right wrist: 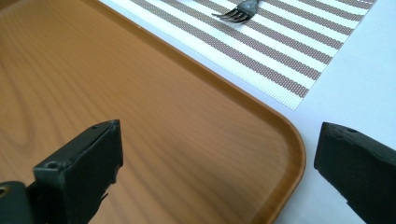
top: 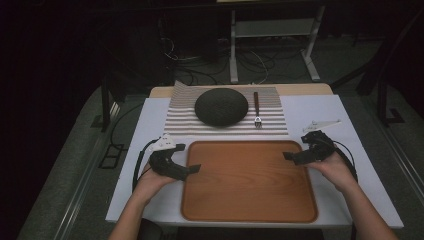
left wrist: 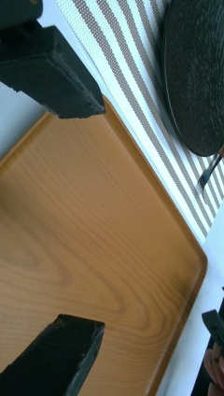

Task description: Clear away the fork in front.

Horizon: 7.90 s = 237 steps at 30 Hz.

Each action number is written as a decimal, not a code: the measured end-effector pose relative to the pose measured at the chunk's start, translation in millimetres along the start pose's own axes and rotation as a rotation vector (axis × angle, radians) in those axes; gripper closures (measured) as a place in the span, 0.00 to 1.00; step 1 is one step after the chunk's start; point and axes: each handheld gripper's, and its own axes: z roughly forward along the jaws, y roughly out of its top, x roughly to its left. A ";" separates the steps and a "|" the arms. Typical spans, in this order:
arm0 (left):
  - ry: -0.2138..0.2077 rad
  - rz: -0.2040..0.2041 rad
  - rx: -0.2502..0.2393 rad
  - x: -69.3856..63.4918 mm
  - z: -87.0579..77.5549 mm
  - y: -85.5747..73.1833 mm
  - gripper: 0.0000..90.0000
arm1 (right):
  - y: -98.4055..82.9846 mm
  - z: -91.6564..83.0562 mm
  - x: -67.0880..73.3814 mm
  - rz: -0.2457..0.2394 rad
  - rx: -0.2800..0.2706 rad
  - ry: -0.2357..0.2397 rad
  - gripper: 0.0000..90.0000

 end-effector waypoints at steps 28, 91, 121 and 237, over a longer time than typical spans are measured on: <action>-0.004 0.004 0.008 -0.3 1.5 -0.4 0.00 | 28.5 23.9 -9.8 0.019 -0.001 -0.011 0.00; 0.009 0.024 0.005 -1.6 -0.8 0.3 0.00 | 119.1 103.9 -32.6 0.048 0.162 -0.026 0.06; 0.023 0.038 0.011 -1.8 -0.9 0.4 0.00 | 162.5 158.8 -58.4 0.156 0.313 -0.095 0.49; 0.057 0.026 0.010 -11.9 16.9 21.2 0.00 | 53.7 10.4 23.5 -0.035 -0.037 0.152 0.86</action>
